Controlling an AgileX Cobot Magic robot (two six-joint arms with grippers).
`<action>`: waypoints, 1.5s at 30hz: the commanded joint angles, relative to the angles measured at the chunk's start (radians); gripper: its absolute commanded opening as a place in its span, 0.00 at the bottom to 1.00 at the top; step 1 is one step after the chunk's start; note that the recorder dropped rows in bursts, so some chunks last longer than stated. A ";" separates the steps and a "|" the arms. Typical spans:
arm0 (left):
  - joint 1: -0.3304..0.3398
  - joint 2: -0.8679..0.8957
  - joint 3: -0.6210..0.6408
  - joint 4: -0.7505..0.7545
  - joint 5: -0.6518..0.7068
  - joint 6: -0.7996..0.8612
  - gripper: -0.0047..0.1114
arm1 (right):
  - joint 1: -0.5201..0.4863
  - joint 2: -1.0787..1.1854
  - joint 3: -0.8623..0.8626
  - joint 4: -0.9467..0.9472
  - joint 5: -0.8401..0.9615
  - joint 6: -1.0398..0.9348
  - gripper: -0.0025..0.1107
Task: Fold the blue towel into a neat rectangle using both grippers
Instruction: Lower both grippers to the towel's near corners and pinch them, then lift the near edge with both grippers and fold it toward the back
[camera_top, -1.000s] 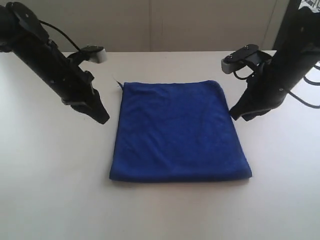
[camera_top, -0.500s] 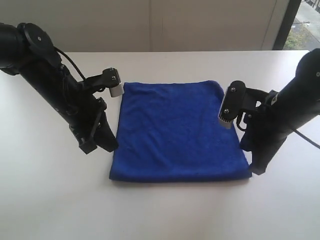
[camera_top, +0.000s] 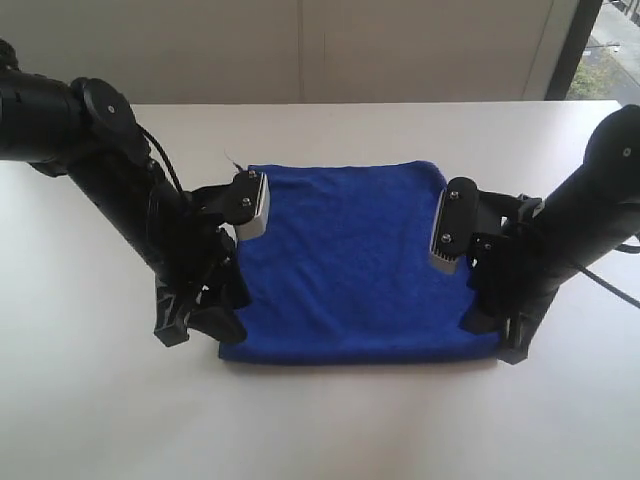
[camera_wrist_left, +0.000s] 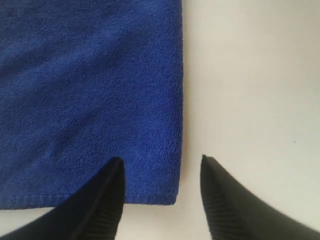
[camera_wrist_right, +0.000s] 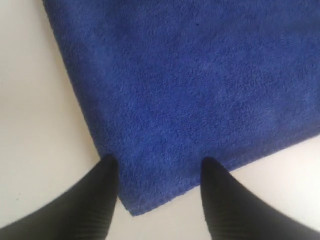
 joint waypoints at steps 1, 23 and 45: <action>-0.004 -0.003 0.045 -0.007 -0.038 0.024 0.58 | 0.001 0.018 0.006 0.041 -0.046 0.000 0.59; -0.007 0.078 0.091 -0.025 -0.101 0.155 0.57 | 0.001 0.087 0.112 -0.057 -0.192 -0.004 0.62; -0.007 0.078 0.091 -0.037 -0.115 0.139 0.04 | 0.001 0.064 0.120 -0.059 -0.185 -0.005 0.29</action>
